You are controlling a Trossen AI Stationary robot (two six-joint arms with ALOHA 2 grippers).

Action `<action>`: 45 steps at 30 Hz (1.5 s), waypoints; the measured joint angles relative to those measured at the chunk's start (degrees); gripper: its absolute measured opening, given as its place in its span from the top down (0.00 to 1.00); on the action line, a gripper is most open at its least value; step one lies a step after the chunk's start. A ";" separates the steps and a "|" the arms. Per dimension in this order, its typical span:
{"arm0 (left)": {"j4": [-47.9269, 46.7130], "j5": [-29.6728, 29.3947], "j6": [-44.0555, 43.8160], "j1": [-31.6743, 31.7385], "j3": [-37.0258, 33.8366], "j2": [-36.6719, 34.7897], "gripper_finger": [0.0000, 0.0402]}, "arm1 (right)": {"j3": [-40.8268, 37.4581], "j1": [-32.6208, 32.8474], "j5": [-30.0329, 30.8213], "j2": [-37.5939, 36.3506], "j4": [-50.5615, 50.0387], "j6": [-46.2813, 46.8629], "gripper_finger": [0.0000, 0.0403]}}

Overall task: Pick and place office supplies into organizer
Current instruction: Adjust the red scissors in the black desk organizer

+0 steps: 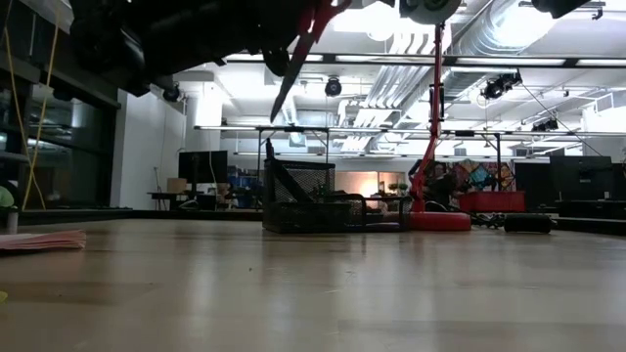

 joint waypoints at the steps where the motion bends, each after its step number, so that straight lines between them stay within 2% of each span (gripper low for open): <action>1: -0.62 -0.02 0.13 0.02 0.00 -0.05 0.90 | 0.00 0.02 0.41 0.00 -0.18 -0.44 0.96; 4: -1.70 -0.04 0.35 -0.02 0.04 -0.07 0.88 | -0.03 0.13 0.49 0.08 -0.50 -1.91 0.98; 7: -4.37 -2.54 -0.25 0.00 0.13 -0.11 0.84 | -0.11 0.04 2.72 -0.44 -2.15 -2.66 0.95; 14: -11.46 -10.12 -1.97 -0.04 0.09 -0.11 0.66 | -0.13 -0.02 5.26 -3.69 -6.43 -3.26 0.98; 20: -20.03 -12.38 -2.41 0.00 -0.42 -0.15 0.52 | -0.09 -0.22 8.84 -6.71 -9.82 -2.40 0.95; 26: -18.77 -17.68 -4.99 -0.07 -3.41 -1.35 0.46 | 0.02 -1.22 8.35 -7.76 -9.91 -2.80 0.98; 32: -16.28 -15.95 -9.65 -3.70 -7.33 -1.36 0.45 | 0.04 -4.77 9.13 -8.32 -11.55 -3.54 0.96; 39: -3.36 -19.14 -8.66 -13.52 -12.06 -1.42 0.45 | 0.04 -10.97 0.65 -8.24 -12.53 -1.30 0.98; 45: -2.21 -23.32 -6.23 -20.67 -12.87 -1.42 0.45 | 0.04 -16.60 -5.07 -8.00 -13.99 1.68 0.97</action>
